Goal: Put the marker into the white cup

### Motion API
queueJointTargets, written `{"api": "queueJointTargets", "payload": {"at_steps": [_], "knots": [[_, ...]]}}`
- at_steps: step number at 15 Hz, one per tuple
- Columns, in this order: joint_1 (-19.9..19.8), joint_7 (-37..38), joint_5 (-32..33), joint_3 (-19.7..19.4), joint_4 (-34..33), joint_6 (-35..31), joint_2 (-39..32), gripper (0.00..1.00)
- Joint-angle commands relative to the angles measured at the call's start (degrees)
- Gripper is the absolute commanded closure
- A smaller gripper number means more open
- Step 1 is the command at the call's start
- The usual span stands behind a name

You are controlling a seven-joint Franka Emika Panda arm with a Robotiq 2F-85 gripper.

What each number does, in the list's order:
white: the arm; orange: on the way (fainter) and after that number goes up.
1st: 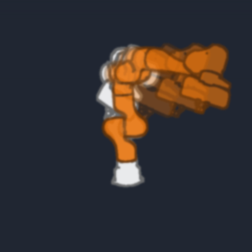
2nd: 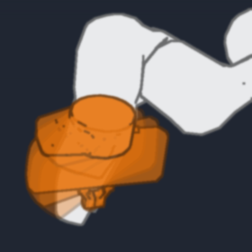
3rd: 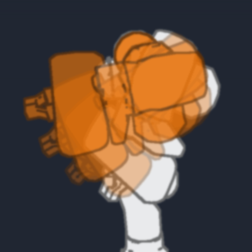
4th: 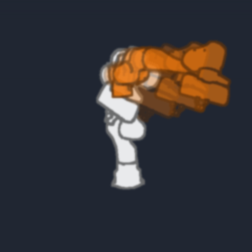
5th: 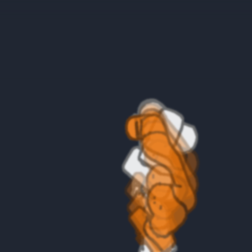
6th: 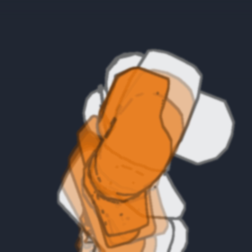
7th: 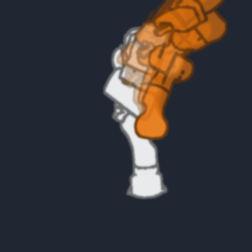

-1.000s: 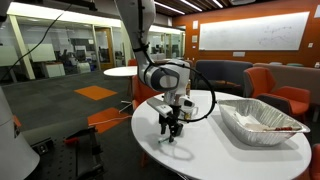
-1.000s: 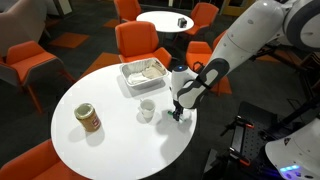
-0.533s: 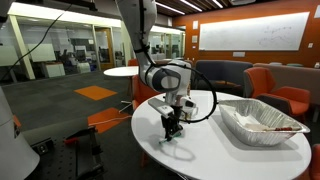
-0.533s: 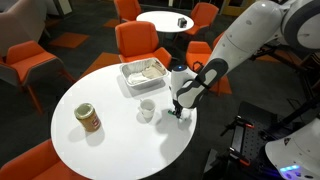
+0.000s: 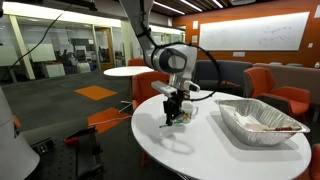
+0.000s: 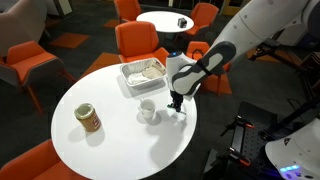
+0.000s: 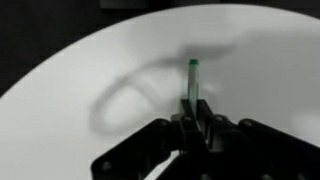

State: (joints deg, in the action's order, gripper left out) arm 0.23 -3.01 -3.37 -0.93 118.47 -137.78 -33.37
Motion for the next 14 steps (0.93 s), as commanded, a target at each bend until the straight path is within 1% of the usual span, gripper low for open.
{"api": "queueJointTargets", "payload": {"at_steps": [1,3,4,6,9,14], "knots": [[-0.02,1.92,0.80,0.35,-2.91,17.85,6.41,0.97],[-1.07,0.83,-2.44,1.51,-6.90,28.37,7.92,0.97],[-1.81,0.11,-5.49,2.12,-9.22,32.99,7.72,0.97],[-2.17,1.47,-10.46,2.28,-13.75,37.90,5.39,0.97],[-3.16,2.95,-17.48,2.08,-19.77,39.97,-0.31,0.97],[-6.18,6.67,-28.64,2.76,-27.99,38.89,-9.71,0.97]]}}
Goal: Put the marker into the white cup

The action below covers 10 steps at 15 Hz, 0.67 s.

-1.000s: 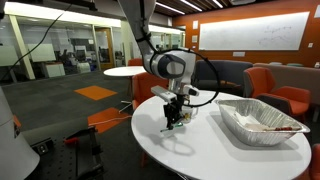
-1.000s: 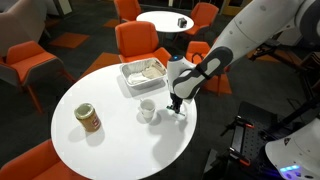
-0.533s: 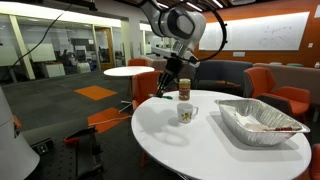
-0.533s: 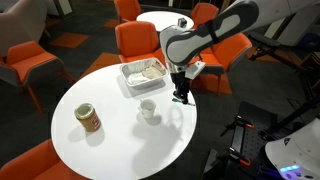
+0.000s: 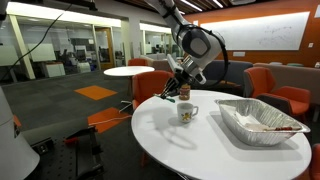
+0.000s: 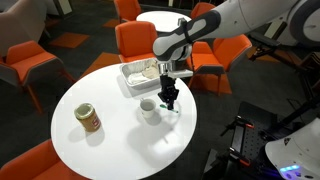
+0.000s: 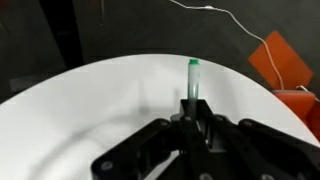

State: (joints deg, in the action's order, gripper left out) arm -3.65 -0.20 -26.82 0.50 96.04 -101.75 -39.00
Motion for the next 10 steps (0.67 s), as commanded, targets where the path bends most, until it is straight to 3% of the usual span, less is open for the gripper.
{"api": "queueJointTargets", "payload": {"at_steps": [1,5,10], "knots": [[-2.96,4.67,-7.64,1.60,-6.81,2.32,-5.29,0.97],[-4.66,8.68,-17.02,2.15,-9.38,-1.40,-8.10,0.97],[-3.99,12.39,-23.26,1.52,-10.73,-6.02,-10.74,0.97]]}}
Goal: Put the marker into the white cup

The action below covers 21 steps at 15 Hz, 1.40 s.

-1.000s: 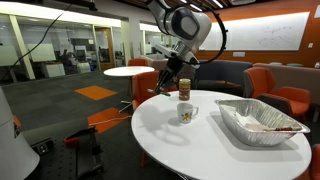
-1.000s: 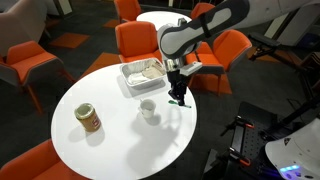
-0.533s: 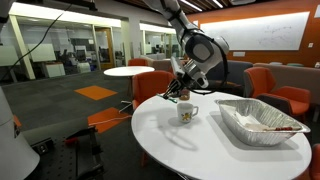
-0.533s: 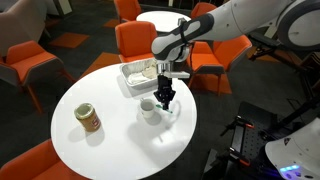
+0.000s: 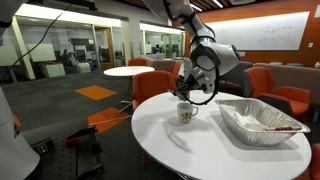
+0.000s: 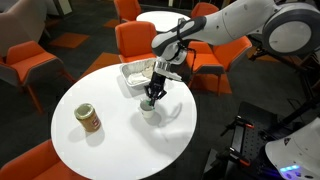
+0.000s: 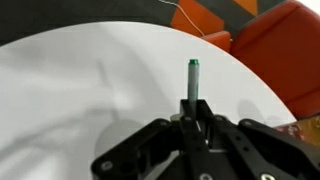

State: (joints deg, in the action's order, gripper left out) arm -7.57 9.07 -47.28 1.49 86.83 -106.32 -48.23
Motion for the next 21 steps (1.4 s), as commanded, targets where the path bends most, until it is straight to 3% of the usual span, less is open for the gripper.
{"api": "queueJointTargets", "payload": {"at_steps": [1,8,9,11,18,21], "knots": [[-0.02,3.38,-3.75,0.70,-1.76,-1.86,-2.16,0.97],[1.38,8.17,-3.00,-0.61,-2.17,-4.61,-3.44,0.97],[1.93,8.83,-2.10,-1.26,-1.94,-5.28,-3.20,0.63],[2.32,9.97,-1.18,-1.86,-1.55,-6.56,-2.74,0.56],[5.99,4.71,9.11,-1.81,2.96,-18.48,5.09,0.03],[8.26,4.96,17.34,-1.86,5.90,-18.70,10.99,0.00]]}}
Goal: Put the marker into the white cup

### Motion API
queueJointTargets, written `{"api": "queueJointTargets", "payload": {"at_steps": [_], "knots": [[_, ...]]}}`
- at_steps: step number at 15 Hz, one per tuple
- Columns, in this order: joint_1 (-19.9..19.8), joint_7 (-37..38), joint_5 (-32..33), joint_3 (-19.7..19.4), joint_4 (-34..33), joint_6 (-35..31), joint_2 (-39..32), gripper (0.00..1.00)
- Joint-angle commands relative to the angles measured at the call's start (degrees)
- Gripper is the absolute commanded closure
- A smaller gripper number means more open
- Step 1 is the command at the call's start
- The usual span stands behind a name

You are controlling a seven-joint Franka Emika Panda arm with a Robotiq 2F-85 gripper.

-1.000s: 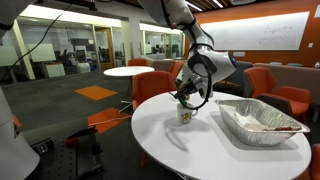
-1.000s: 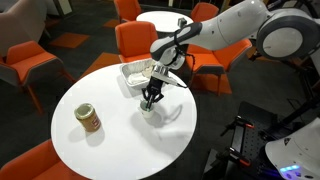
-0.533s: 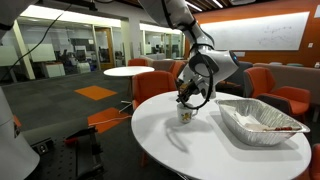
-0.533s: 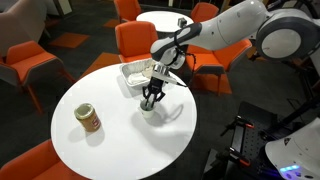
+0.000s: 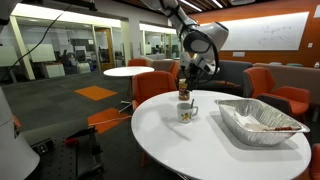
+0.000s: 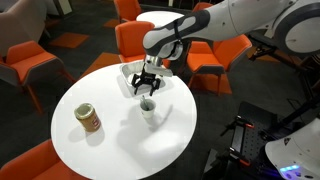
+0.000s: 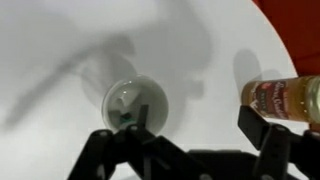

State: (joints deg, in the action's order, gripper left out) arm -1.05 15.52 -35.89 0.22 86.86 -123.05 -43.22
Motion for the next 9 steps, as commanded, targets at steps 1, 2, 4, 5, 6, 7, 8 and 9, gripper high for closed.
{"api": "queueJointTargets", "payload": {"at_steps": [1,2,4,5,6,7,8,9], "knots": [[2.44,-1.63,8.82,-0.78,6.82,-1.57,7.71,0.00],[3.38,-1.05,12.07,-1.26,8.18,-1.68,9.65,0.00],[4.30,-1.87,17.79,-1.42,10.60,-1.85,12.84,0.00],[4.66,-2.26,20.61,-1.54,11.86,-2.09,14.27,0.00],[4.95,-2.73,23.44,-1.62,13.38,-2.81,15.81,0.00],[5.22,-2.94,26.23,-1.67,14.74,-3.66,17.17,0.00],[5.30,-3.54,28.61,-1.58,16.21,-5.03,18.45,0.00],[5.34,-4.04,30.68,-1.48,17.84,-7.29,19.64,0.00]]}}
